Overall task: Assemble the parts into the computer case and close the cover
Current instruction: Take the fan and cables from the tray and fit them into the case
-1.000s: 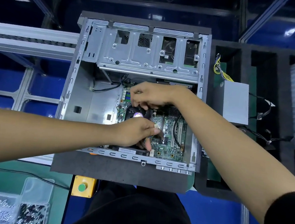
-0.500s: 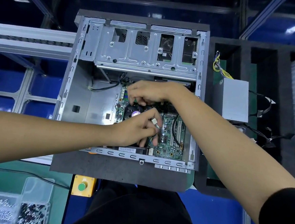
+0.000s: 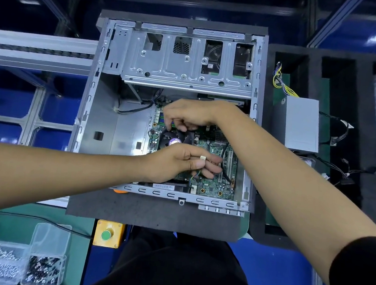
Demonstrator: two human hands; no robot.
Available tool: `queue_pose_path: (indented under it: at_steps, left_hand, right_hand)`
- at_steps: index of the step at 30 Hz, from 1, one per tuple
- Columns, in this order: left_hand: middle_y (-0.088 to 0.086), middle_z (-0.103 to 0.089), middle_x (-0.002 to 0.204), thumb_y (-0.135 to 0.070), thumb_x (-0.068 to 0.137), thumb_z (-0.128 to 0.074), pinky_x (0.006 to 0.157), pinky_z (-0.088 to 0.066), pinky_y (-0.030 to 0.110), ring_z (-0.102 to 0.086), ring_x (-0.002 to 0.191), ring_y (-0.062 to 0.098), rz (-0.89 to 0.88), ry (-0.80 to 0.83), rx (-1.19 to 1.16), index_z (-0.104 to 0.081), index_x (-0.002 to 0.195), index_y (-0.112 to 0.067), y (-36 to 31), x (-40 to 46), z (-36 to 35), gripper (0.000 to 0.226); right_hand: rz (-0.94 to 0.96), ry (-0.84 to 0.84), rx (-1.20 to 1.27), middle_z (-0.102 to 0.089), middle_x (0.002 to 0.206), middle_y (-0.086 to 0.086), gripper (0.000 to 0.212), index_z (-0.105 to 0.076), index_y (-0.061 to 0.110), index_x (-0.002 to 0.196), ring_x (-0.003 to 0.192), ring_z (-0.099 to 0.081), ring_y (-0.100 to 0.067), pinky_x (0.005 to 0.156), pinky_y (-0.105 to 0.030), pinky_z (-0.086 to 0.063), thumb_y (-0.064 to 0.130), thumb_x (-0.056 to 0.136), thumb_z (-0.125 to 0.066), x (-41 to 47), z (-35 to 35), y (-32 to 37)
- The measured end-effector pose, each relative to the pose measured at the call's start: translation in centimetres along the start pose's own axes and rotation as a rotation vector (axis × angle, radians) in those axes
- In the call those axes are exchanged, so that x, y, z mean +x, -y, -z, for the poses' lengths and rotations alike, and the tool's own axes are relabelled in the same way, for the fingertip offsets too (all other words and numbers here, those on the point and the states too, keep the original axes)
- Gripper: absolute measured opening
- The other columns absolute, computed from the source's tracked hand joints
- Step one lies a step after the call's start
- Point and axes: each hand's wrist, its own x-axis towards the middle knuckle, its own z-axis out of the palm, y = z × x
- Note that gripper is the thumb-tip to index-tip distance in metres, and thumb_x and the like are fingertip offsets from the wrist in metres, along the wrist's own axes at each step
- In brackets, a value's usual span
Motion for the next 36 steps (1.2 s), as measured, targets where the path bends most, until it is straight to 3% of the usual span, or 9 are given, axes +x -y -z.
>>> queue_pose_path:
  at_steps: [3,7,13,17,20,25,28,32,36]
  left_hand:
    - [0.014,-0.074,0.114,-0.007,0.107,-0.044,0.082,-0.050,0.041,-0.073,0.099,0.032,-0.051,0.028,0.010,-0.039,0.130,-0.002,0.1,-0.2,0.1,0.024]
    - [0.016,-0.075,0.108,-0.008,0.106,-0.048,0.077,-0.049,0.040,-0.074,0.091,0.034,-0.071,0.027,-0.016,-0.038,0.109,-0.003,0.1,-0.2,0.0,0.011]
    - [0.014,-0.076,0.099,-0.009,0.099,-0.059,0.056,-0.048,0.024,-0.070,0.072,0.021,-0.022,-0.084,-0.075,-0.057,0.105,-0.007,0.0,-0.1,-0.1,0.007]
    - [0.007,-0.071,0.086,-0.016,0.099,-0.063,0.044,-0.042,0.023,-0.059,0.054,0.014,-0.023,-0.194,0.097,-0.062,0.109,-0.020,-0.1,-0.3,-0.1,0.010]
    - [0.009,-0.068,0.097,-0.014,0.099,-0.063,0.045,-0.040,0.031,-0.063,0.056,0.020,-0.016,-0.199,0.128,-0.055,0.110,-0.014,-0.2,-0.4,0.0,0.014]
    - [0.013,-0.069,0.086,-0.013,0.101,-0.059,0.056,-0.053,0.035,-0.067,0.063,0.026,0.074,-0.168,0.192,-0.051,0.103,-0.003,-0.2,-0.1,-0.2,0.013]
    - [0.013,-0.071,0.084,-0.013,0.101,-0.059,0.060,-0.054,0.030,-0.072,0.073,0.029,0.098,-0.117,0.281,-0.050,0.096,-0.007,-0.4,0.0,-0.3,0.012]
    - [0.012,-0.073,0.083,-0.010,0.096,-0.068,0.071,-0.059,0.037,-0.076,0.079,0.023,0.116,-0.037,0.402,-0.049,0.090,-0.014,-0.9,0.1,-0.3,0.020]
    - [0.018,-0.069,0.087,-0.002,0.090,-0.071,0.065,-0.057,0.025,-0.077,0.078,0.021,0.135,-0.017,0.446,-0.049,0.089,-0.006,-1.2,0.3,-0.1,0.023]
  right_hand:
    - [-0.008,0.008,0.010,-0.052,0.055,0.002,0.025,-0.060,0.005,0.092,0.040,-0.037,-0.004,0.043,-0.019,-0.031,0.019,0.106,-0.044,0.0,0.0,0.1]
    - [0.000,0.023,0.016,-0.057,0.048,0.018,0.025,-0.057,0.004,0.093,0.038,-0.041,0.001,0.041,-0.016,-0.031,0.016,0.107,-0.040,-0.1,0.0,0.3]
    - [0.002,0.027,0.014,-0.056,0.048,0.015,0.023,-0.058,0.004,0.094,0.040,-0.041,0.001,0.042,-0.017,-0.031,0.017,0.106,-0.044,-0.2,0.0,0.3]
    - [-0.010,0.012,-0.005,-0.052,0.058,0.001,0.024,-0.061,0.007,0.092,0.043,-0.037,-0.009,0.045,-0.021,-0.032,0.021,0.105,-0.045,-0.1,0.0,0.3]
    - [-0.016,0.001,-0.012,-0.050,0.058,0.000,0.024,-0.061,0.008,0.090,0.045,-0.036,-0.011,0.045,-0.022,-0.032,0.022,0.104,-0.046,0.1,-0.1,0.1]
    - [-0.012,0.007,0.008,-0.054,0.049,0.010,0.023,-0.060,0.009,0.089,0.041,-0.037,-0.007,0.043,-0.020,-0.032,0.019,0.103,-0.046,0.1,-0.1,0.0]
    - [-0.006,0.005,0.006,-0.056,0.048,0.014,0.023,-0.059,0.009,0.089,0.038,-0.038,-0.003,0.042,-0.018,-0.032,0.019,0.104,-0.044,0.1,-0.1,0.0]
    - [0.008,0.014,0.015,-0.059,0.049,0.018,0.024,-0.058,0.012,0.084,0.038,-0.040,-0.001,0.042,-0.018,-0.032,0.018,0.104,-0.044,0.0,0.0,-0.1]
    - [-0.020,0.006,-0.004,-0.054,0.051,0.009,0.025,-0.061,0.014,0.084,0.043,-0.036,-0.011,0.046,-0.022,-0.033,0.025,0.102,-0.047,0.1,0.0,-0.2]
